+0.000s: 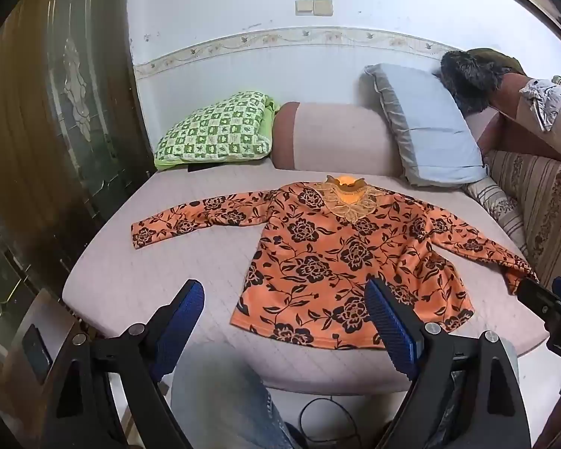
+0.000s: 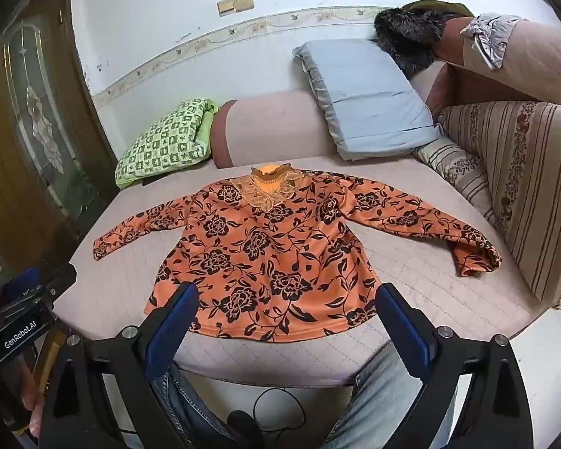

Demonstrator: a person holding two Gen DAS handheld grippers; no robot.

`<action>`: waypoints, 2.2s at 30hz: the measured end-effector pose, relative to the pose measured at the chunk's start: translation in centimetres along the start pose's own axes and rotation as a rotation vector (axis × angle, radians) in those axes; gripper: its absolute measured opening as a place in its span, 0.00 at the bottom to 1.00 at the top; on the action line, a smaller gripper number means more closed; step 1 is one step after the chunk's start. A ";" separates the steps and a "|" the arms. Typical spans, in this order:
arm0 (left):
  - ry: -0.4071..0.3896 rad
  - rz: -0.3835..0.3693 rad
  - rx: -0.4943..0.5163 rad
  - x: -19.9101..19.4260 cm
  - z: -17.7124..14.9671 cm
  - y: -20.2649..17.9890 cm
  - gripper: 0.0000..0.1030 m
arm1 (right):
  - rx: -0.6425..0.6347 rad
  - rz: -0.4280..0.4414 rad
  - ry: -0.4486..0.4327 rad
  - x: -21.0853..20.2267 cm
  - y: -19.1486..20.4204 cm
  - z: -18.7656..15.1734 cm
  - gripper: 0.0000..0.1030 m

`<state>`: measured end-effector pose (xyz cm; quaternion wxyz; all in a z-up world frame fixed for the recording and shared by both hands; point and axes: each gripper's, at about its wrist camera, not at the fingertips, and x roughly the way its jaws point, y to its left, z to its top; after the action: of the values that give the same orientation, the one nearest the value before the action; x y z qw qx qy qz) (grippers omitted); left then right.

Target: Fold small clothes

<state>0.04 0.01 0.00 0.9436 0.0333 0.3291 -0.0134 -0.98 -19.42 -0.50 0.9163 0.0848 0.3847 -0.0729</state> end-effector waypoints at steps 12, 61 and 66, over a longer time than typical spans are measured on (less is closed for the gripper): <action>0.049 -0.042 -0.043 1.9 -0.1 1.3 0.86 | -0.017 -0.054 -0.001 0.0 0.6 0.2 0.94; 0.082 -0.068 -0.035 2.1 -0.4 1.4 0.86 | -0.053 -0.058 0.012 -0.2 1.7 0.0 0.93; 0.082 -0.067 -0.035 2.1 -0.4 1.4 0.86 | -0.053 -0.057 0.012 -0.2 1.7 0.0 0.93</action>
<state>1.50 1.47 -1.51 0.9288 0.0063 0.3687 -0.0380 -0.74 -17.75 -0.17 0.9134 0.0497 0.3942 -0.0883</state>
